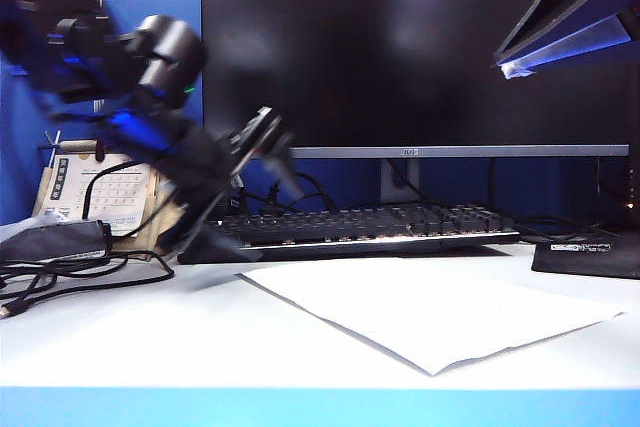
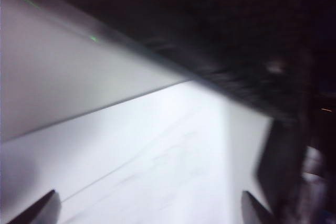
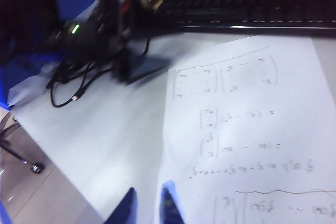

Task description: Put a wrinkled paper upside down.

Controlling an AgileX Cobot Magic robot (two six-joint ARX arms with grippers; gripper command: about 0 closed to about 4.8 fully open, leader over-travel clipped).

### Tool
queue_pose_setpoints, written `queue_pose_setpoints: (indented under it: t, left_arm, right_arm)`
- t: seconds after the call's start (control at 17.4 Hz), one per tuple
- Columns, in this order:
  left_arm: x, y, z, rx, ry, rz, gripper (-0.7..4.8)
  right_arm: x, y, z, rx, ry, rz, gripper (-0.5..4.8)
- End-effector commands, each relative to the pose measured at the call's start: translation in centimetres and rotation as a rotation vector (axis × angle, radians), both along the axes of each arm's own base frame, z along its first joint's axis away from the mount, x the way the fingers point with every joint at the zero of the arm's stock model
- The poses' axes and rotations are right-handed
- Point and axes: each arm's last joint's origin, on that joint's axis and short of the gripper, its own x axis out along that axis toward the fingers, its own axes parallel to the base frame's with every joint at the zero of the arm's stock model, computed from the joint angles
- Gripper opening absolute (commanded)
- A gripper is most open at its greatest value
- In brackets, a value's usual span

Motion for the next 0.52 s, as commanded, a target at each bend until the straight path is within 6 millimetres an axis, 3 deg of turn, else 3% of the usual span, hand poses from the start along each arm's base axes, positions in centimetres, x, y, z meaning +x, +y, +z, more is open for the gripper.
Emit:
queue_pose_setpoints:
  t: [0.06,0.35,0.52]
  left_arm:
    - [1.0,-0.6,1.2,0.066,-0.030,-0.065,4.72]
    - [-0.6,0.3,0.9,0.229,0.115,-0.147,4.79]
    - [-0.8,0.6,1.4,0.260,0.117,-0.116,4.79]
  right_arm:
    - [0.0,0.1,0.4,0.018,-0.013,0.026,0.68]
    - [-0.1,0.1,0.2,0.014,0.009,0.029,0.68]
    - [-0.1,0.1,0.2,0.014,0.010,0.030,0.68]
